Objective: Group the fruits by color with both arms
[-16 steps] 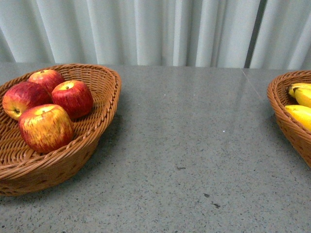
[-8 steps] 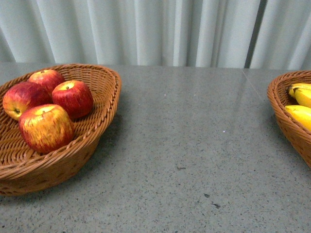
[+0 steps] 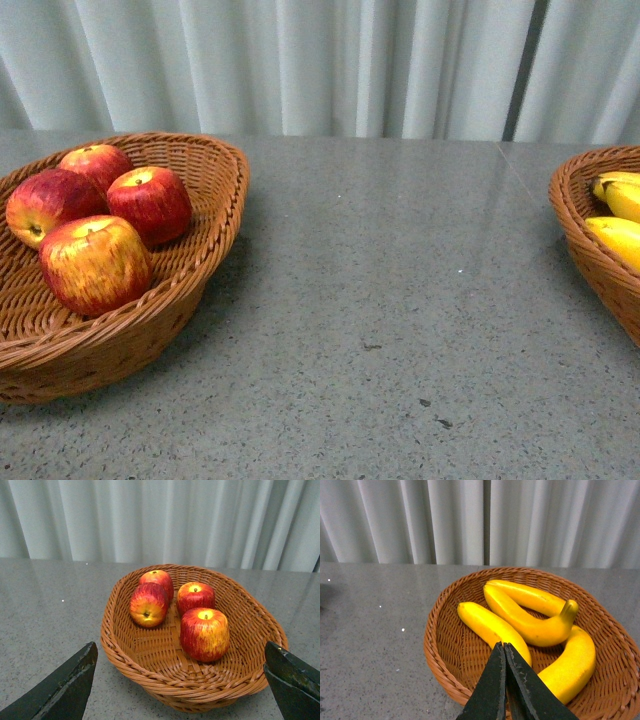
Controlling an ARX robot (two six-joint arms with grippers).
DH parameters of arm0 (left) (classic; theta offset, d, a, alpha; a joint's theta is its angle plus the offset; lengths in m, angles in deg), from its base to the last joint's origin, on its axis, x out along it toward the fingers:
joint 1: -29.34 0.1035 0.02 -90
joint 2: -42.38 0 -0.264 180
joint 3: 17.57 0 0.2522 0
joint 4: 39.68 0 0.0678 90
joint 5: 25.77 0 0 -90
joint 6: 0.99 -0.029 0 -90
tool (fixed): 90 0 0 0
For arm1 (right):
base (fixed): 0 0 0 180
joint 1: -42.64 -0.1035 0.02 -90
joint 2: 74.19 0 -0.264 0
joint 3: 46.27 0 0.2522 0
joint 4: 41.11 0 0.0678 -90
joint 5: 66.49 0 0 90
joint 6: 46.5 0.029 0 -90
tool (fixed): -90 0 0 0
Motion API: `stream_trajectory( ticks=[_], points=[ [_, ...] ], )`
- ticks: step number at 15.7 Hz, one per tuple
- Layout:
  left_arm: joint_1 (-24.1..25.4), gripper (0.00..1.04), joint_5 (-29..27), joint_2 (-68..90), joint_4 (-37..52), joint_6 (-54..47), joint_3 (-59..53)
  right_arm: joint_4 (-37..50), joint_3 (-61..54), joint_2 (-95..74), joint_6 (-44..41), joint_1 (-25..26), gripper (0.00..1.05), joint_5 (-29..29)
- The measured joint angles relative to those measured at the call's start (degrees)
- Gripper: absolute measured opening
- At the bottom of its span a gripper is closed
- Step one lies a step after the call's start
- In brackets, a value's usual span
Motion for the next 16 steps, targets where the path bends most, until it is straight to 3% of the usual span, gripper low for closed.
stream_trajectory(
  ticks=[8, 9, 16],
  points=[
    [0.0, 0.98, 0.0, 0.0, 0.0, 0.0, 0.0, 0.2, 0.0, 0.1, 0.0, 0.0, 0.02, 0.0],
    [0.0, 0.98, 0.0, 0.0, 0.0, 0.0, 0.0, 0.2, 0.0, 0.1, 0.0, 0.0, 0.07, 0.0],
    [0.0, 0.98, 0.0, 0.0, 0.0, 0.0, 0.0, 0.2, 0.0, 0.1, 0.0, 0.0, 0.93, 0.0]
  ],
)
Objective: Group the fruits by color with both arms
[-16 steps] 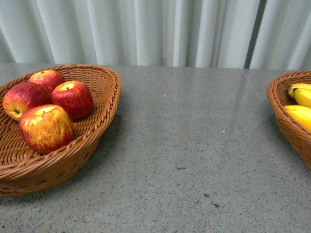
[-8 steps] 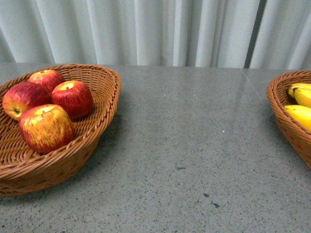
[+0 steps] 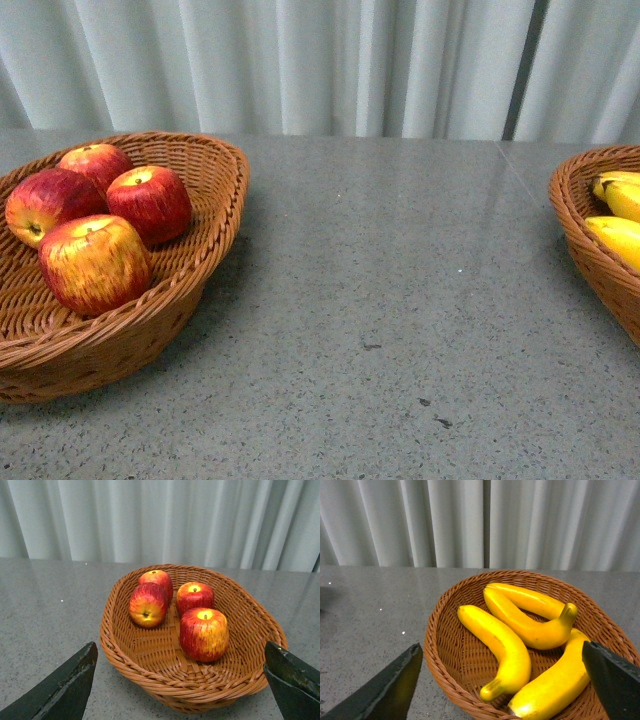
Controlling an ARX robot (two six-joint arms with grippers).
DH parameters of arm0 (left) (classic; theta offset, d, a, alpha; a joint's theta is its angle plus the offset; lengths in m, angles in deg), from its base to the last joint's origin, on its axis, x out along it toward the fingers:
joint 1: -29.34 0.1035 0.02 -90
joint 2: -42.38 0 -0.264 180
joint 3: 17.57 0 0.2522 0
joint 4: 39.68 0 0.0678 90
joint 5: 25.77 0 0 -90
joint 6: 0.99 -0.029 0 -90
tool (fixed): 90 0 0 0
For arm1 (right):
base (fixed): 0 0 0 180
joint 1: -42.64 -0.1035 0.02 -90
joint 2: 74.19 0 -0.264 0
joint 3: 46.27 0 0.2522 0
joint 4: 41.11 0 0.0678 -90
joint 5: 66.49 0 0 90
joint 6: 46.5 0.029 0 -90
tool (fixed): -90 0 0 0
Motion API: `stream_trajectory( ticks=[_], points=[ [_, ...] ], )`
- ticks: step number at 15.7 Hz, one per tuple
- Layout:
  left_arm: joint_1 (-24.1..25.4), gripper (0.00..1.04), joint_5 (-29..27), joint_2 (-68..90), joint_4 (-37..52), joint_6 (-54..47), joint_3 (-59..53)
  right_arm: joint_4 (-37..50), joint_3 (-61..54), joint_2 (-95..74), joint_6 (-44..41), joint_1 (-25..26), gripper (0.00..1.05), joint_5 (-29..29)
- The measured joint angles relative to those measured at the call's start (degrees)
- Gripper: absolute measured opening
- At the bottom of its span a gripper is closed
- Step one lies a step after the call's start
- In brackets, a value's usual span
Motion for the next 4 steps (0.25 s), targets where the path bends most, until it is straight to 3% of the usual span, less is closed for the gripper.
stream_trajectory(
  ticks=[1, 4],
  points=[
    [0.0, 0.98, 0.0, 0.0, 0.0, 0.0, 0.0, 0.0, 0.0, 0.0, 0.0, 0.0, 1.0, 0.0],
    [0.0, 0.98, 0.0, 0.0, 0.0, 0.0, 0.0, 0.0, 0.0, 0.0, 0.0, 0.0, 0.98, 0.0]
  ],
)
